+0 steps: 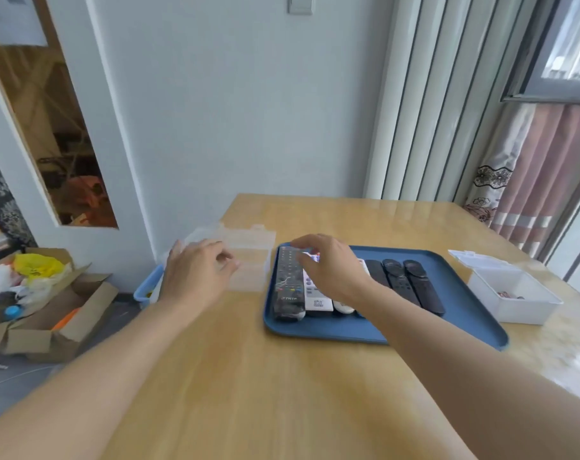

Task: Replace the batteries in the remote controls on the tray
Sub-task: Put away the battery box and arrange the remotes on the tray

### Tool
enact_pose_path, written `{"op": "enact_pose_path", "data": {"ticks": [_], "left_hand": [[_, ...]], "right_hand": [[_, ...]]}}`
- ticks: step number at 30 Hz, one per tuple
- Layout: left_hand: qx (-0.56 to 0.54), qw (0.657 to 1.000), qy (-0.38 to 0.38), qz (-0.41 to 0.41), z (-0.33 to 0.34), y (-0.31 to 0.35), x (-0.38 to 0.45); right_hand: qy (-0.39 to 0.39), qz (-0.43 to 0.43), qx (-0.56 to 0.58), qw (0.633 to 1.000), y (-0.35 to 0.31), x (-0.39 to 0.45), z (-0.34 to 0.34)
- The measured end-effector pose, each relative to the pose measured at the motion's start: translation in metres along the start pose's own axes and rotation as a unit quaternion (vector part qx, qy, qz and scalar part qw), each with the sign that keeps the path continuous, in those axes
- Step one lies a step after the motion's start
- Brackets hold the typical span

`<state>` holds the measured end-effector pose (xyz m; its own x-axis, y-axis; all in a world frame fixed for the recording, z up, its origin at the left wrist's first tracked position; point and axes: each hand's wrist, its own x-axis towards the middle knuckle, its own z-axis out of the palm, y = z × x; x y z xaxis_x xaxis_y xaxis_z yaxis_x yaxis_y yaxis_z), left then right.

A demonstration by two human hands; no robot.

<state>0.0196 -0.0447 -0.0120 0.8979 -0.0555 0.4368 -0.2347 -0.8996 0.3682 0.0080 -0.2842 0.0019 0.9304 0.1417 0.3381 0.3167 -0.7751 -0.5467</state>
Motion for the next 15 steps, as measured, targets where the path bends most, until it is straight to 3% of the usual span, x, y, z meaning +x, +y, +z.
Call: {"op": "enact_pose_path", "data": {"ticks": [4,10,11,13,14,15], "left_hand": [[-0.171,0.979,-0.102,-0.041,0.011,-0.023,-0.005],[-0.206,0.973,-0.1,-0.029,0.014,-0.029,-0.005],[-0.209,0.973,-0.095,-0.029,0.015,-0.029,-0.005],[-0.209,0.974,-0.087,-0.027,0.017,-0.029,-0.006],[-0.208,0.974,-0.084,-0.026,0.017,-0.029,-0.007],[-0.209,0.974,-0.08,-0.024,0.018,-0.028,-0.007]], "right_hand": [[-0.053,0.081,0.077,0.992,-0.03,0.033,0.019],[-0.053,0.262,0.176,0.947,-0.049,0.062,0.037],[-0.028,0.279,0.233,0.931,-0.048,0.064,0.038],[-0.087,0.318,0.216,0.919,-0.044,0.073,0.044],[-0.069,0.328,0.249,0.909,-0.047,0.078,0.044],[-0.062,0.31,0.218,0.923,-0.049,0.079,0.044]]}}
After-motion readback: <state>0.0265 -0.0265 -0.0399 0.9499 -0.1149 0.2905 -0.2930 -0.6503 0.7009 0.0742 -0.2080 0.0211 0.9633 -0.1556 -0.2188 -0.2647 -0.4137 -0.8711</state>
